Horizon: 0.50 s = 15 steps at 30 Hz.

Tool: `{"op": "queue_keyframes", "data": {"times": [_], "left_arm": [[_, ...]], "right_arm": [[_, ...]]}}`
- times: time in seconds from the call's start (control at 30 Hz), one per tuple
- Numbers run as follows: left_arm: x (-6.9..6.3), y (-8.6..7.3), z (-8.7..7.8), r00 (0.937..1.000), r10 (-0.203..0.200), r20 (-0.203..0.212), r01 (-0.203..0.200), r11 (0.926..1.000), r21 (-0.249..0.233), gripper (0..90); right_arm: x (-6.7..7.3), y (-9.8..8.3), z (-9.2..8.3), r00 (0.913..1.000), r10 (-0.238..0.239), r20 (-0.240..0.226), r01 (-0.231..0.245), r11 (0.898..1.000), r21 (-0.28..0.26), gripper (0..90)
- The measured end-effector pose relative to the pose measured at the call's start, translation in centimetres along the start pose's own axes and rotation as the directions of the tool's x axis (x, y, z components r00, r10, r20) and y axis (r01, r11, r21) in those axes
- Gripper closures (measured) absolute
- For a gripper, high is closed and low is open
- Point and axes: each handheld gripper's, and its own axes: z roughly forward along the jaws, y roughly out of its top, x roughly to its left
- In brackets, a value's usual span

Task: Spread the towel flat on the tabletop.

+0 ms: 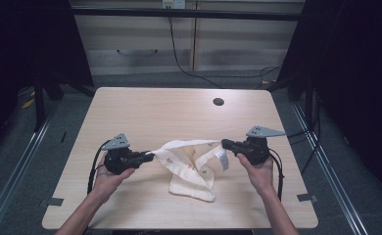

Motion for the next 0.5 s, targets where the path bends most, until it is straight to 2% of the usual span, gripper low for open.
{"op": "queue_keyframes", "data": {"times": [0.2,0.5], "left_arm": [[0.1,1.7,-1.0,0.9999,0.007,-0.009,-0.008,0.9982,-0.06,83.7],[0.5,3.6,-2.6,0.9997,0.017,-0.017,-0.019,0.9914,-0.13,83.8]], "right_arm": [[0.0,2.1,-0.5,0.9998,-0.019,0.008,0.019,0.999,-0.049,88.2],[0.0,3.8,-1.1,0.9994,-0.034,-0.008,0.033,0.994,-0.1,88.2]]}}
